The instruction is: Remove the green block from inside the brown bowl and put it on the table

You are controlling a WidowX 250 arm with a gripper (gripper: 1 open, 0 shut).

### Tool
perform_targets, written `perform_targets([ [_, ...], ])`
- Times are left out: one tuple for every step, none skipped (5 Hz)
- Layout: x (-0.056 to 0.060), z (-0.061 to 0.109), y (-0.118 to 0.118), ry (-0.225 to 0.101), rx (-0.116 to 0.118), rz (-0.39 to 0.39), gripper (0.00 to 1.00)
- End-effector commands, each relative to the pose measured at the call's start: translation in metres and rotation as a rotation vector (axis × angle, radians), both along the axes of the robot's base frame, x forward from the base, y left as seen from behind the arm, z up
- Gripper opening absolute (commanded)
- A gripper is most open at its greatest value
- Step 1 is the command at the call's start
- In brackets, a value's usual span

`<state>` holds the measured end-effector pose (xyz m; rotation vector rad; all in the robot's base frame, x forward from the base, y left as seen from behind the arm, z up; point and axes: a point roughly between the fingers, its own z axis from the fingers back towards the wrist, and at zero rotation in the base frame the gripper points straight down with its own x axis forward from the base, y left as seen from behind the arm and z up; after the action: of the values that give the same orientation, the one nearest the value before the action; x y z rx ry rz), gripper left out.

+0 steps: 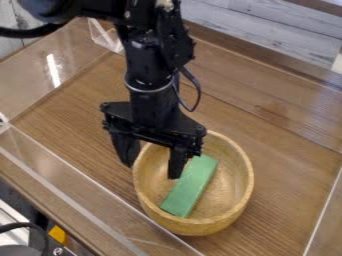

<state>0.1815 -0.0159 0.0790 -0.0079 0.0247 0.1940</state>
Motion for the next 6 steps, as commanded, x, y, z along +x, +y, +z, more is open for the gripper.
perform_targets([
  [0.002,0.0,-0.002,-0.007,0.0,-0.005,1.0],
  [0.001,-0.004,-0.004,0.003,-0.003,-0.005,1.0],
  [0.0,-0.007,-0.008,0.008,-0.013,-0.007,1.0],
  [0.0,-0.011,-0.012,0.011,-0.022,-0.007,1.0],
  [-0.001,-0.015,-0.014,0.02,-0.027,-0.006,1.0],
  [-0.002,-0.019,-0.016,0.03,-0.03,-0.006,1.0],
])
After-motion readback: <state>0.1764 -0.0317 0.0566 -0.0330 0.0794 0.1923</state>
